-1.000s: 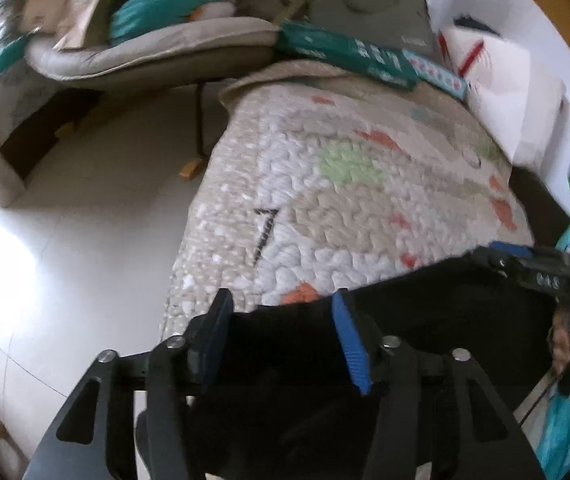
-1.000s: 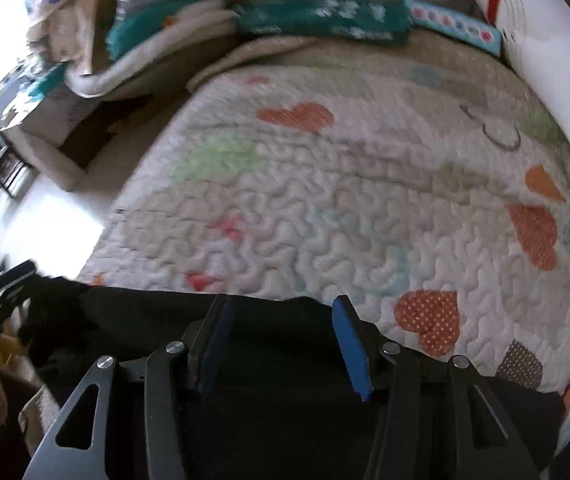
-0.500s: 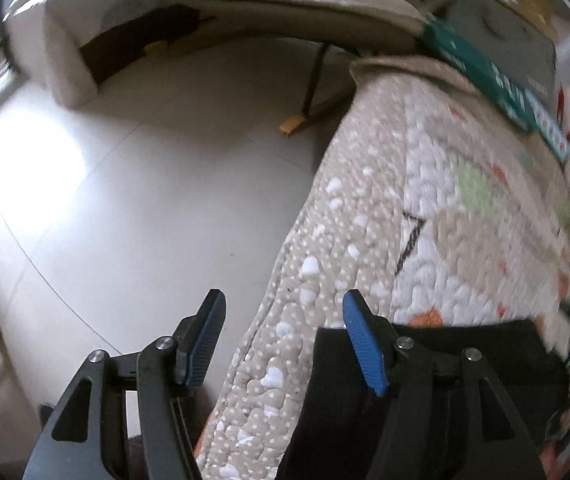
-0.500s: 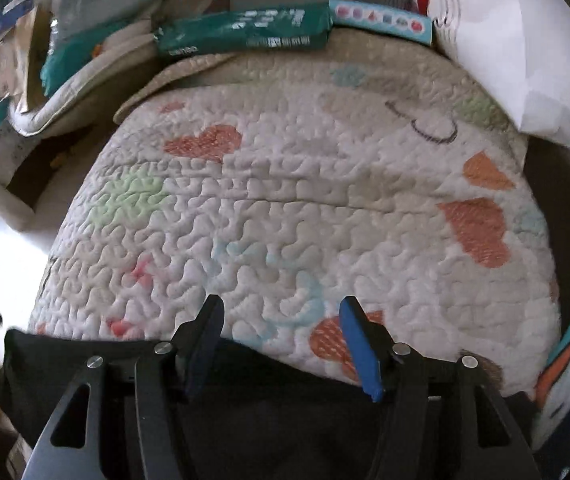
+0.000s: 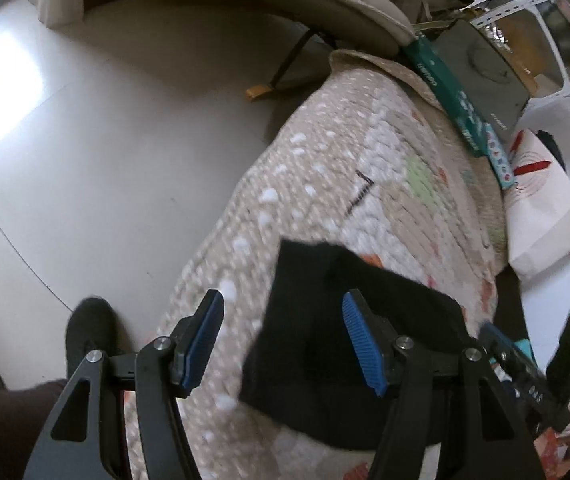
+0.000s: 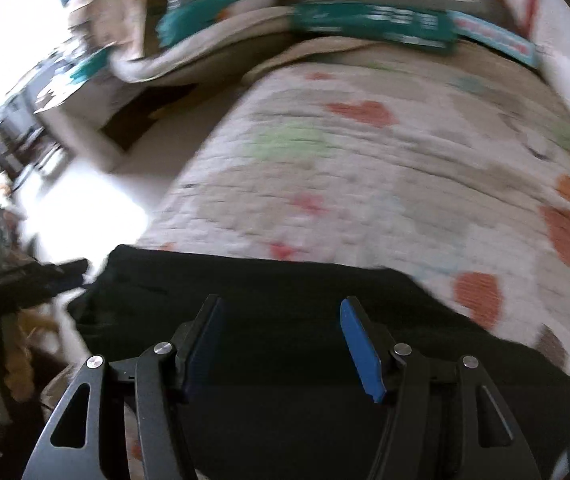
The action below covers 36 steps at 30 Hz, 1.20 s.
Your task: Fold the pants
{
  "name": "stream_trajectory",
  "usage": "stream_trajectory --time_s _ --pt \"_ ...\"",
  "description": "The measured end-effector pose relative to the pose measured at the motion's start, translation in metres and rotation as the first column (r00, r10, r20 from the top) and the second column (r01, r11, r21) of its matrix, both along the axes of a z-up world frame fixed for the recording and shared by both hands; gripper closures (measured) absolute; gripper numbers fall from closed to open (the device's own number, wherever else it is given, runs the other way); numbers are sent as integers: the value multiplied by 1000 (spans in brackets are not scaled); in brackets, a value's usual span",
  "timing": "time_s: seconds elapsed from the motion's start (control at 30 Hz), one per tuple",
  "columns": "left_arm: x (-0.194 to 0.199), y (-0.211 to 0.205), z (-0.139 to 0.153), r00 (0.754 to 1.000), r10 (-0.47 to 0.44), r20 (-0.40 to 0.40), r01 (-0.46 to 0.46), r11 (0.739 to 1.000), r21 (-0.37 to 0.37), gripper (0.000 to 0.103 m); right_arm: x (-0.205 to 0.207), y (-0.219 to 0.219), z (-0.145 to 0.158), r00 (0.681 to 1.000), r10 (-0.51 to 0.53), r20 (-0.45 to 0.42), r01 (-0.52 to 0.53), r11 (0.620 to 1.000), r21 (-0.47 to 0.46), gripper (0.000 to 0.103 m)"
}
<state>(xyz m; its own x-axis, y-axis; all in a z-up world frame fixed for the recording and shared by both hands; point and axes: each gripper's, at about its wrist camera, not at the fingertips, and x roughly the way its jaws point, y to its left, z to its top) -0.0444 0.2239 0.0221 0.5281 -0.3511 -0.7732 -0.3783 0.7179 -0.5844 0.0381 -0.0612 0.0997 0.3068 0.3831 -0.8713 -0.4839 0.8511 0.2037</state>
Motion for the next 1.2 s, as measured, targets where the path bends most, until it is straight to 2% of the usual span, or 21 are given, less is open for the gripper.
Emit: stream_trajectory --time_s 0.13,0.27,0.47,0.67,0.73,0.77,0.8,0.83,0.9,0.97,1.2 --pt "-11 -11 -1 999 -22 25 22 1000 6 40 5 61 -6 987 156 -41 -155 988 12 38" --pt "-14 -14 -8 999 -46 20 46 999 10 39 6 127 -23 945 313 -92 -314 950 5 38" --pt "-6 -16 -24 997 -77 -1 77 997 -30 39 16 185 -68 900 401 -168 -421 902 -99 38" --pt "1 -26 -34 995 -103 -18 102 994 -24 36 16 218 -88 856 475 -206 -503 857 -111 36" --pt "4 -29 -34 994 -108 -17 108 994 -12 35 10 224 -89 842 494 -217 -524 844 -115 42" --pt "4 -31 -33 994 -112 -21 112 994 0 35 6 227 -90 837 504 -211 -537 832 -139 53" --pt "4 -33 -32 993 -117 -25 117 993 19 41 4 228 -91 834 513 -203 -545 824 -157 61" --pt "4 -34 -31 992 -121 -27 122 992 35 49 0 229 -92 830 520 -200 -553 815 -174 75" --pt "3 -34 -26 992 -126 -15 127 991 49 72 -4 229 -86 832 524 -184 -552 814 -178 82" --pt "1 -33 -21 991 -130 5 130 991 15 80 -7 223 -79 839 519 -165 -543 822 -174 84" --pt "-4 -35 14 987 -133 93 137 990 -44 82 -16 203 -28 868 495 -54 -496 853 -159 85"
